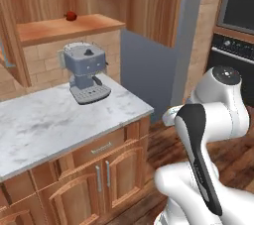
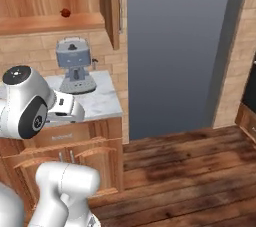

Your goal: Pick the bell peppers from the cabinet and place them in one bowl. Pick the mushroom from the sink and place it in the other bowl.

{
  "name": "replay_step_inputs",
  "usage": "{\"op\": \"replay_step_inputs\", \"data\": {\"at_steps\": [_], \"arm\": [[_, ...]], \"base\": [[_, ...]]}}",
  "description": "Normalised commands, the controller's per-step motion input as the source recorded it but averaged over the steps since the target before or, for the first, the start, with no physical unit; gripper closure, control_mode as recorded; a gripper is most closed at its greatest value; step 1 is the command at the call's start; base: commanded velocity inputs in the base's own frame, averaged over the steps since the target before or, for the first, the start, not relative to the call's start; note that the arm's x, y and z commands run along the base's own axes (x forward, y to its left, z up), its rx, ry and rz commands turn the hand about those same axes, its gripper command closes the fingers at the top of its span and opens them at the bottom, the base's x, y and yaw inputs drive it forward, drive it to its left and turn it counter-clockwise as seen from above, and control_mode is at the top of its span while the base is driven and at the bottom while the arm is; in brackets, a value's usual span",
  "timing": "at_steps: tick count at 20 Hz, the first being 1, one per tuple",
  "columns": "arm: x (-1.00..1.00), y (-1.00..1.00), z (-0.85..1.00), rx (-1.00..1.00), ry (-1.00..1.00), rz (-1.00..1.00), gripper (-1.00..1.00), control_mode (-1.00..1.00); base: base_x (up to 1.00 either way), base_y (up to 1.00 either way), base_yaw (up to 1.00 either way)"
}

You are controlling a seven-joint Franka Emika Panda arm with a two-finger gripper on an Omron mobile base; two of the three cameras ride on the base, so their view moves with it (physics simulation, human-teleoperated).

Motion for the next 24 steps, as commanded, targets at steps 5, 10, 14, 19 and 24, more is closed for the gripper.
{"op": "replay_step_inputs", "data": {"at_steps": [5,10,14,19,24], "arm": [[0.00,0.00,0.00,0.00,0.00,0.00,-1.00,1.00],[0.00,0.00,0.00,0.00,0.00,0.00,-1.00,1.00],[0.00,0.00,0.00,0.00,0.00,0.00,-1.00,1.00],[0.00,0.00,0.00,0.00,0.00,0.00,-1.00,1.00],[0.00,0.00,0.00,0.00,0.00,0.00,-1.00,1.00]], "base": [[0.05,0.17,0.50],[0.45,0.00,0.44],[0.26,-0.03,0.42],[0.51,-0.24,0.08],[0.61,-0.04,-0.22]]}}
